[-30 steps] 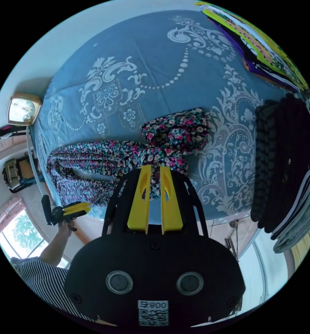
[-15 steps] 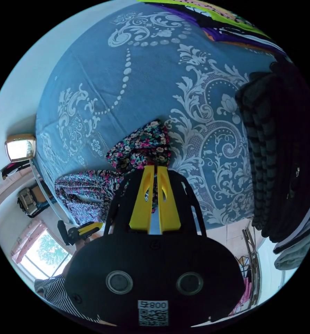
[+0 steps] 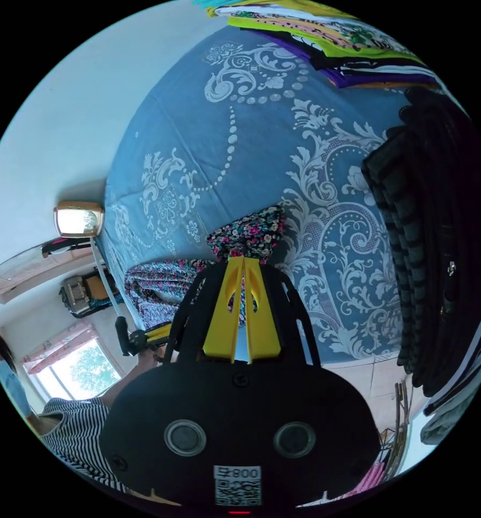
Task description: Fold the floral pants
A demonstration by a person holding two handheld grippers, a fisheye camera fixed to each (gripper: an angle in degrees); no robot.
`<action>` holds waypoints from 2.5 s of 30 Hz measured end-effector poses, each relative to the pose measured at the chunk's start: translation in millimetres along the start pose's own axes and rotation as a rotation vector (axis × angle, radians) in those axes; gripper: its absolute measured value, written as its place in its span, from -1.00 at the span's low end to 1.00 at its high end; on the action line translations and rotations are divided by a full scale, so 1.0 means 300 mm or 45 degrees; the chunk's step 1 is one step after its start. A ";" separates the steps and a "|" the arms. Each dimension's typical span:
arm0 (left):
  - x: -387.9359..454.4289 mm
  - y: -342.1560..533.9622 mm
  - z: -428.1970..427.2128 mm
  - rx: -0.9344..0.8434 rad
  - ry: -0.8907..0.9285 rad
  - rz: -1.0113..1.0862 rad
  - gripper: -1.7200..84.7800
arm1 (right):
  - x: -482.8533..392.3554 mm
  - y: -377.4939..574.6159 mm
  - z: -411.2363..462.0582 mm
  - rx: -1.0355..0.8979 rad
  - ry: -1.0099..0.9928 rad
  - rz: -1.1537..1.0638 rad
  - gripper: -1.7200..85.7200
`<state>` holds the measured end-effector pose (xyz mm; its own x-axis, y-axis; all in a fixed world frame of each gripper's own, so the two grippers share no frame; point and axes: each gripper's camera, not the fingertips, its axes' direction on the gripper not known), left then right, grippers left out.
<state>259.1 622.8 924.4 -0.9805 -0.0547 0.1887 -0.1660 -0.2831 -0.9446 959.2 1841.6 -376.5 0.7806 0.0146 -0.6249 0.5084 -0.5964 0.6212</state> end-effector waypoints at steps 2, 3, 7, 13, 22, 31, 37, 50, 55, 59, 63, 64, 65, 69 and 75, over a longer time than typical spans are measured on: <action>0.024 -0.047 0.038 -0.066 -0.052 -0.009 -0.90 | 0.035 0.018 -0.019 0.012 -0.033 0.001 -0.96; 0.043 -0.070 0.049 -0.086 -0.090 -0.002 -0.92 | 0.051 0.032 -0.036 0.019 -0.043 -0.006 -0.96; 0.087 -0.101 0.006 -0.045 -0.083 0.022 -0.95 | 0.081 0.094 -0.145 0.089 -0.174 -0.050 -0.96; 0.129 -0.094 -0.148 0.087 -0.016 0.054 -0.96 | 0.012 0.225 -0.386 0.206 -0.235 -0.213 -0.96; 0.156 -0.145 -0.121 0.048 0.045 0.053 -0.94 | 0.096 0.275 -0.417 0.177 -0.049 -0.177 -0.96; 0.068 -0.308 -0.311 0.294 -0.141 -0.017 -0.91 | -0.044 0.210 -0.383 0.211 -0.081 -0.267 -0.96; -0.045 -0.374 -0.445 0.419 -0.170 -0.132 -0.90 | -0.318 0.066 -0.562 0.365 0.057 -0.452 -0.96; 0.024 -0.377 -0.134 0.005 -0.032 -0.019 -0.80 | -0.263 0.108 -0.068 -0.039 0.619 -0.263 -0.82; 0.051 -0.364 -0.062 -0.043 -0.016 -0.041 -0.81 | -0.088 0.195 0.100 -0.132 0.549 -0.015 -0.78; 0.057 -0.370 -0.038 -0.071 -0.091 -0.051 -0.86 | -0.136 0.167 0.214 -0.194 0.612 -0.045 -0.79; 0.062 -0.377 -0.040 -0.079 -0.117 -0.066 -0.92 | -0.215 0.160 0.284 -0.267 0.685 -0.082 -0.90; 0.072 -0.372 -0.056 -0.064 -0.124 -0.059 -0.92 | -0.241 0.164 0.282 -0.292 0.689 -0.105 -0.91; 0.078 -0.367 -0.068 -0.050 -0.127 -0.053 -0.93 | -0.260 0.169 0.271 -0.285 0.688 -0.125 -0.92; 0.131 -0.300 -0.178 0.077 -0.109 -0.005 -0.94 | -0.419 0.225 0.109 -0.206 0.749 -0.276 -0.94; 0.209 -0.206 -0.196 0.077 -0.054 0.077 -0.94 | -0.586 0.328 -0.065 -0.160 0.909 -0.402 -0.94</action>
<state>201.6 693.1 978.7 -0.9830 -0.1137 0.1442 -0.0987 -0.3353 -0.9369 878.9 1795.9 -196.4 0.6157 0.7048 -0.3524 0.7488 -0.3840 0.5402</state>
